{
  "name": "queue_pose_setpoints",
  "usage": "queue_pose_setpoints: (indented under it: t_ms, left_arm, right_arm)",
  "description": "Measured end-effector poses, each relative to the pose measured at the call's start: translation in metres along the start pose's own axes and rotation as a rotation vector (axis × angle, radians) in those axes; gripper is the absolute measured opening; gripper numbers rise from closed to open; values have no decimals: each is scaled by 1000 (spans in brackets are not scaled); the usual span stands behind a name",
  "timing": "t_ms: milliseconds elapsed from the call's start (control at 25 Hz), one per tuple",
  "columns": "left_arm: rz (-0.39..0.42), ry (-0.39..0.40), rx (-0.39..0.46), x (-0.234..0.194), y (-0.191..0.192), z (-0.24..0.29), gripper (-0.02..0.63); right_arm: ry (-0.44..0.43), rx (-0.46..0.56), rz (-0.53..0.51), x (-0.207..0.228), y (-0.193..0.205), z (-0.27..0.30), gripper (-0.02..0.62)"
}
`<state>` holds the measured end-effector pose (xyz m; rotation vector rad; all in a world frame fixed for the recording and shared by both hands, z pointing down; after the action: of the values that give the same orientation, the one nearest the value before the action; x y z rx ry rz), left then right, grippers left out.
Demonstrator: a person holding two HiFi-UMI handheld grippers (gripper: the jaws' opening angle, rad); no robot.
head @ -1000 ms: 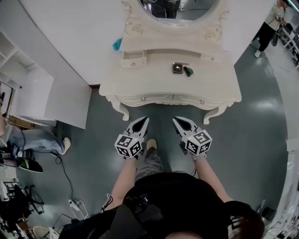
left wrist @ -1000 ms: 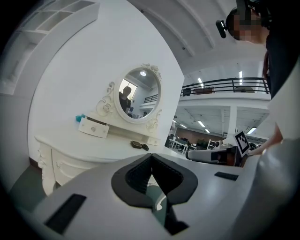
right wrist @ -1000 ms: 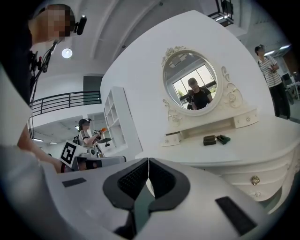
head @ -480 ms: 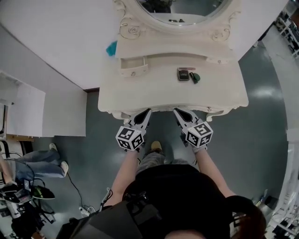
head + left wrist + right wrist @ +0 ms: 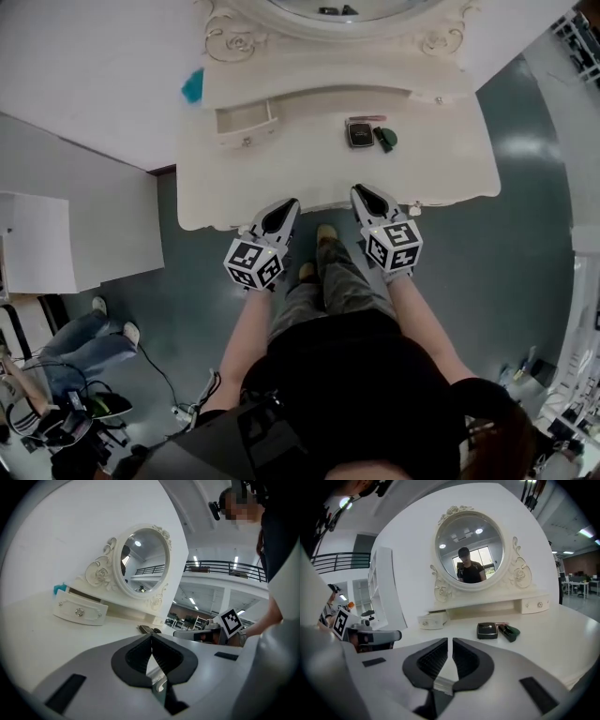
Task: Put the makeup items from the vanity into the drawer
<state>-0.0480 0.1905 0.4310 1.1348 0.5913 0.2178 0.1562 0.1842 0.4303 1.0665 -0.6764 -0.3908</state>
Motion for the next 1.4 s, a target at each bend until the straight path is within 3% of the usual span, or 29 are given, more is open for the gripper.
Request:
queue_pose_setpoints:
  t_ms: [200, 280, 520, 880, 1240, 1400]
  left_arm:
    - [-9, 2, -27, -3, -2, 27, 14]
    - [-8, 13, -43, -2, -4, 40, 14]
    - [0, 56, -68, 2, -14, 84, 14]
    - [16, 47, -104, -7, -21, 117, 14]
    - [15, 21, -110, -14, -25, 126, 14]
    - [16, 17, -112, -14, -27, 130, 14]
  right_arm:
    - [69, -52, 12, 39, -4, 17, 32]
    - [76, -86, 15, 50, -6, 27, 117]
    - [151, -174, 86, 85, -3, 51, 242]
    - [214, -238, 109, 122, -14, 75, 316]
    - [171, -351, -11, 137, -25, 80, 333]
    - [74, -422, -53, 143, -25, 88, 333]
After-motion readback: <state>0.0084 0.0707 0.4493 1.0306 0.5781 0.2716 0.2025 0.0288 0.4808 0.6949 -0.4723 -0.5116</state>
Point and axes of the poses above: the fingertips, and each gripper's own axes: z forward along the fingers, x to its right, y out of its underside, the point moved 6 cm from there along -z, backward along the fingers, and after that the axes turned 15 degrees about -y, right-handed, at the moved point
